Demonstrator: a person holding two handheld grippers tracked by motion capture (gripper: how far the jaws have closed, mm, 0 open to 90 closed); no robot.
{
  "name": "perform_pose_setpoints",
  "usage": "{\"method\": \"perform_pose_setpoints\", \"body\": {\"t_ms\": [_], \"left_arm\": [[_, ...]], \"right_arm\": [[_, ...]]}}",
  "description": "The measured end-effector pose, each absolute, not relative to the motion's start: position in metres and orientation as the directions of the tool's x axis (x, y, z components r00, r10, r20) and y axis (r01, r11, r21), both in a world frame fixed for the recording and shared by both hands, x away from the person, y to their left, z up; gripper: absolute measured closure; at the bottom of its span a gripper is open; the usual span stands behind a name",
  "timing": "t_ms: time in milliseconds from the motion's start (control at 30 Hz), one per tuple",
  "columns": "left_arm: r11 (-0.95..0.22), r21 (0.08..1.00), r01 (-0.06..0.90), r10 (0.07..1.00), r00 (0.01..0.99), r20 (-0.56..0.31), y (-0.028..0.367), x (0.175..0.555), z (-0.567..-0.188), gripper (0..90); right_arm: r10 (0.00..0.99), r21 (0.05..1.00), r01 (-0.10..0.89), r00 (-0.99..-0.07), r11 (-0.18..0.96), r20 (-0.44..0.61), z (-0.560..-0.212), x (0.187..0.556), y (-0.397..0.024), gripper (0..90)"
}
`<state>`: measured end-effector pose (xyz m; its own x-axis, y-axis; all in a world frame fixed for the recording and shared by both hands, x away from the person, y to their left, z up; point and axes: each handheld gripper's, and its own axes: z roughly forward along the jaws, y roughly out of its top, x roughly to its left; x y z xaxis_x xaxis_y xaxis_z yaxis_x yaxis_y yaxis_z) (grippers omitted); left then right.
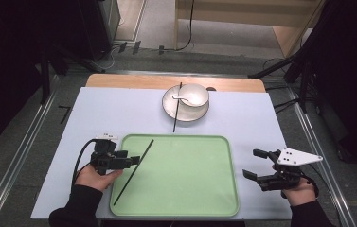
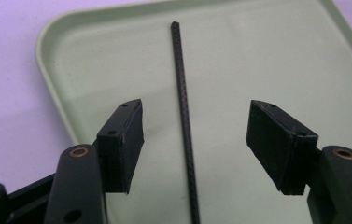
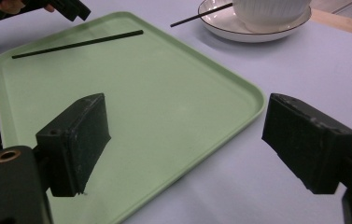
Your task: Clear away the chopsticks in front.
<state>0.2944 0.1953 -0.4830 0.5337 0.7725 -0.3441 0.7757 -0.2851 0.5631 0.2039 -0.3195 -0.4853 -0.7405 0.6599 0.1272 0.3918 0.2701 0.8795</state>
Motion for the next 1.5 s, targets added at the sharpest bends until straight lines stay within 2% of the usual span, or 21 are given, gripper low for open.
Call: {"method": "perform_pose_setpoints", "body": {"t_ms": [733,900,1000,1300,1500], "left_arm": [[-0.341,0.582,0.738,0.747,0.589,-0.309,0.175,0.354,-0.47,34.3],[-0.307,0.57,0.763,0.719,0.577,-0.386,0.167,0.367,-0.467,34.4],[-0.324,0.575,0.751,0.722,0.589,-0.362,0.16,0.376,-0.463,34.8],[-0.319,0.593,0.739,0.707,0.603,-0.37,0.135,0.408,-0.443,35.0],[-0.335,0.603,0.724,0.719,0.61,-0.333,0.116,0.428,-0.436,35.1]], "right_arm": [[0.703,0.877,0.422,-0.696,0.231,0.15,-0.491,0.203,-0.328,15.0],[0.703,0.876,0.421,-0.696,0.234,0.146,-0.491,0.203,-0.329,15.0],[0.707,0.876,0.423,-0.692,0.229,0.149,-0.492,0.204,-0.328,15.0],[0.705,0.874,0.423,-0.694,0.239,0.143,-0.491,0.204,-0.328,15.0],[0.702,0.876,0.418,-0.698,0.241,0.14,-0.489,0.202,-0.327,15.0]]}}
